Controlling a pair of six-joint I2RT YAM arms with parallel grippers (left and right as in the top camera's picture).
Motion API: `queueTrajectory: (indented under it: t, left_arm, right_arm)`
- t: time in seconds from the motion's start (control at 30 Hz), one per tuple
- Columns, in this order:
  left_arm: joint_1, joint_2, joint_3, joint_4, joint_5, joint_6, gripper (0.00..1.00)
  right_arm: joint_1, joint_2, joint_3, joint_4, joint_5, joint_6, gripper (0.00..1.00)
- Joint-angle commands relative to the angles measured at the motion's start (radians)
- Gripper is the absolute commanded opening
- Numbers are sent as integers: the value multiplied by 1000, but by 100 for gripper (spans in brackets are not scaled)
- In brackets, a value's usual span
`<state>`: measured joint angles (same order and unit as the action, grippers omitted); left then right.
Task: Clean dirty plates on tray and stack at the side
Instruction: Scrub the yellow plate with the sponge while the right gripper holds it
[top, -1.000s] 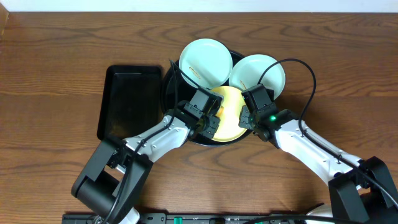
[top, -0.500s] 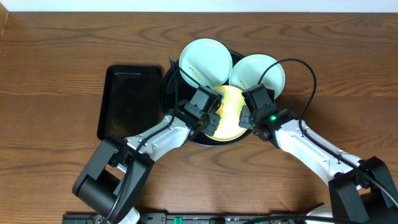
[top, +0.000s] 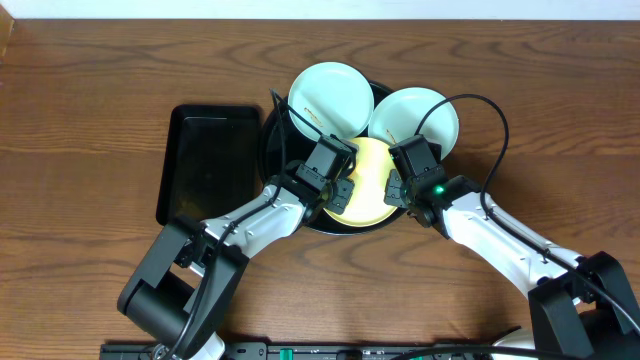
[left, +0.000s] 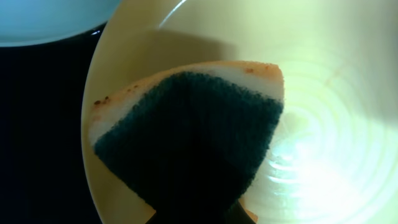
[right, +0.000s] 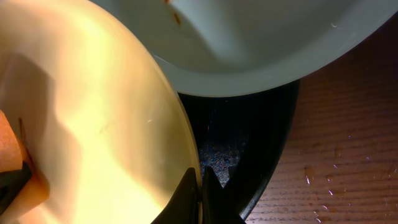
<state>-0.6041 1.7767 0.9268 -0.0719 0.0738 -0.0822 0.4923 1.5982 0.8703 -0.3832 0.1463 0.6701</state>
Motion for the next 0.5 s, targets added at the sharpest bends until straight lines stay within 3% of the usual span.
queueTrajectory:
  t: [0.0, 0.47]
  left_arm:
    - [1, 17, -7, 8, -24, -5, 8]
    - [3, 17, -7, 14, -42, -4, 8]
  right_arm:
    - [6, 3, 10, 2, -1, 10, 1]
    - [6, 3, 10, 2, -1, 10, 1]
